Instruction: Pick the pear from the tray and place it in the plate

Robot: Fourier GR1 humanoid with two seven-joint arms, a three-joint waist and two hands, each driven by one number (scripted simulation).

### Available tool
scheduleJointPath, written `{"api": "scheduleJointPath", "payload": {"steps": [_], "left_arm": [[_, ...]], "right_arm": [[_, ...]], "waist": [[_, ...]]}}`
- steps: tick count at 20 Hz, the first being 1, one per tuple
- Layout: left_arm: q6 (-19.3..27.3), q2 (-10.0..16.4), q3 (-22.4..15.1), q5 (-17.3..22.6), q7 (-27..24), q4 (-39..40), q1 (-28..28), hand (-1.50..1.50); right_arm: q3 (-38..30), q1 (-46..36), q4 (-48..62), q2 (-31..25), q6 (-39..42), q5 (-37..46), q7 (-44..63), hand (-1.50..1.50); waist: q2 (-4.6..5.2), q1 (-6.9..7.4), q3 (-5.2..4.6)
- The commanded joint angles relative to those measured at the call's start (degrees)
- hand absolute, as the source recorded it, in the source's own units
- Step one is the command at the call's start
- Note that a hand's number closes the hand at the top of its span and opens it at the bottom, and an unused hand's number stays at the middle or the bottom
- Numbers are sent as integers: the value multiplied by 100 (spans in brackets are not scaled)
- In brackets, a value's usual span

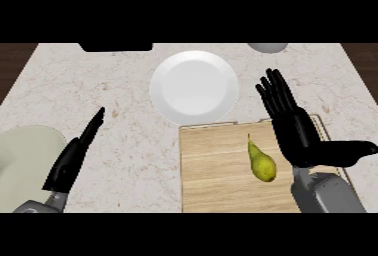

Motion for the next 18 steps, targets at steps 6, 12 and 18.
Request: {"api": "scheduleJointPath", "payload": {"steps": [6, 12, 18], "left_arm": [[76, -365, 493, 564, -113, -36, -106, 0], [-193, -457, 728, 1017, -139, 327, 6, 0], [-376, -407, 993, 1135, -508, 553, 293, 0]], "right_arm": [[1611, -508, 1760, -532, -648, 2194, 1844, 150], [2527, -853, 1938, -385, -2299, 4935, 2033, -150], [3275, -559, 1733, -264, -2523, 6716, 3151, -150]], "waist": [[108, 601, -182], [3, 207, -129], [-43, 27, -110]]}}
